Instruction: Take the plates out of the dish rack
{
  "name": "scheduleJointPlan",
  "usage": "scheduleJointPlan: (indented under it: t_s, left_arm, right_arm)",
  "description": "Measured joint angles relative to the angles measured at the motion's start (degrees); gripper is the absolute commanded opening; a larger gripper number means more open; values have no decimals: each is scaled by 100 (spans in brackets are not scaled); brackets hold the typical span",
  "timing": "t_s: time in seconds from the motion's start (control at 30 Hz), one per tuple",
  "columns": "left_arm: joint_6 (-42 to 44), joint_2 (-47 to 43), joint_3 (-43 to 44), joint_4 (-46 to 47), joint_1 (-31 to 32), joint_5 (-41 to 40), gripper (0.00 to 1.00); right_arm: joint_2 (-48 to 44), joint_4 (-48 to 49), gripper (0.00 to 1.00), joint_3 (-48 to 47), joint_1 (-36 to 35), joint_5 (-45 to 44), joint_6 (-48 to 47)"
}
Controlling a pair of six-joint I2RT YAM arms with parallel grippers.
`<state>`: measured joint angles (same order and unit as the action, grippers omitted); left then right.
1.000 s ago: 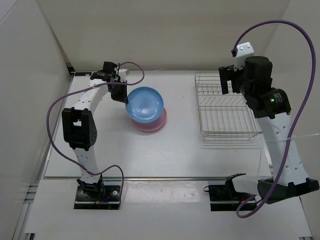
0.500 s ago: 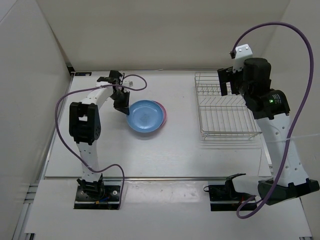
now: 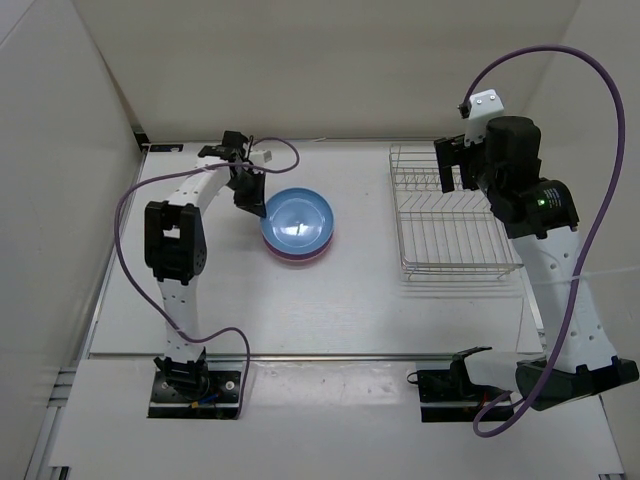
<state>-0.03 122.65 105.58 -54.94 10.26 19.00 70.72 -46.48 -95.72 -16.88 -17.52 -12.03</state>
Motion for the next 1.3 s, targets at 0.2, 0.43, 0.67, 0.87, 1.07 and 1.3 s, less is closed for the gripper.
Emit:
scheduleJointPlan:
  t_s: [0.2,0.43,0.67,0.87,1.07,1.3]
  left_arm:
    - [-2,212,-94,-17,96,33,11]
    - [-7,236,-116,-33,114,52,11]
    - [-7,236,-118,-33,33,50,11]
    - [-7,236,-118,-33,-33,55,11]
    - [-9,245,-118,-35,-31,59,22]
    - [-39,247,-118,-33,-28,157,48]
  right_arm:
    - [0,0,98,0,0,9,0]
    - [-24,0,98,17,0,15,0]
    - [-61,-4,98,105,0,81,0]
    - [-68,-2,98,140,0,118,0]
    - [-87,-7,98,177,0,120,-4]
    - [-90,-7,98,177,0,146,-17]
